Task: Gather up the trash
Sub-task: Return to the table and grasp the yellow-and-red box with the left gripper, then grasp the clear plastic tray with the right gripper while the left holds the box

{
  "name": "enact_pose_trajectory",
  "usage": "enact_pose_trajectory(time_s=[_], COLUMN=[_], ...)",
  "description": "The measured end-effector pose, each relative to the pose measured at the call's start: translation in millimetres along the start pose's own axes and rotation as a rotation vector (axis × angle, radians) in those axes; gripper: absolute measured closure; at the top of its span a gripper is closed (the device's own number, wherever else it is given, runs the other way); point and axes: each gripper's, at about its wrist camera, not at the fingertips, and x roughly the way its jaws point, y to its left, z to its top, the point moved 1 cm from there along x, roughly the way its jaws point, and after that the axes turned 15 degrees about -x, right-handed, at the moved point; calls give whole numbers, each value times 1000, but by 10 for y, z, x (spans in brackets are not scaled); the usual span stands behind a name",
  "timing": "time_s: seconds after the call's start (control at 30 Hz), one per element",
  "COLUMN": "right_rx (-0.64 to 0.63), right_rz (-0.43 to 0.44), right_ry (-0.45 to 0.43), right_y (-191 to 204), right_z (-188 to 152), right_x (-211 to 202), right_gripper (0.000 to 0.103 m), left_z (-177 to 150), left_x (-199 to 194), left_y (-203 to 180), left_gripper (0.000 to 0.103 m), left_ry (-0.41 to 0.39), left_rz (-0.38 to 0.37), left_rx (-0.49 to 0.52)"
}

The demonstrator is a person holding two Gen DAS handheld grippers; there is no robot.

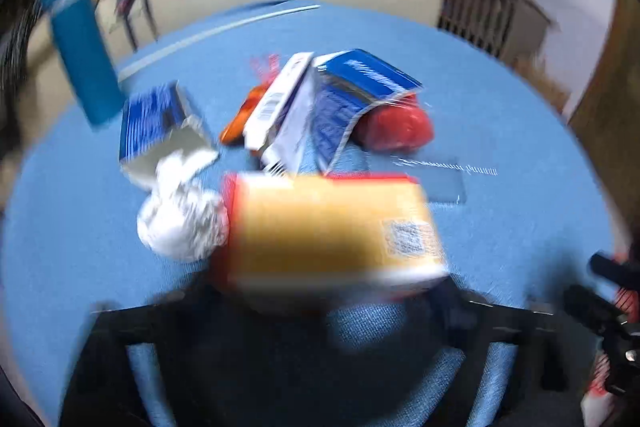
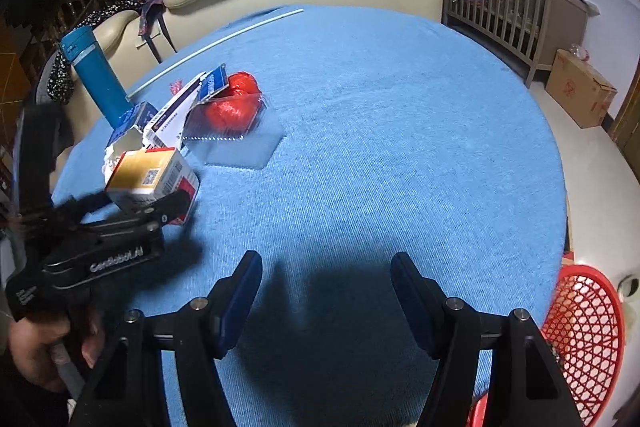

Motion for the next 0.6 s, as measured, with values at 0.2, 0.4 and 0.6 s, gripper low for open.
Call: enact_pose_trajectory(time_s=[0.2, 0.4, 0.6], right_rx=[-27, -137, -303], right_rz=[3, 42, 77], right_ry=[-12, -74, -115], right_y=[40, 285, 449], right_z=[232, 702, 1192], right_x=[145, 283, 448], right_gripper=[33, 33, 33], left_z=[-87, -238, -244], left_x=[-219, -394, -386], left_y=[195, 351, 470], left_gripper=[21, 21, 21], left_ry=[-37, -40, -19], left_rz=[21, 39, 36], left_rx=[-10, -16, -33])
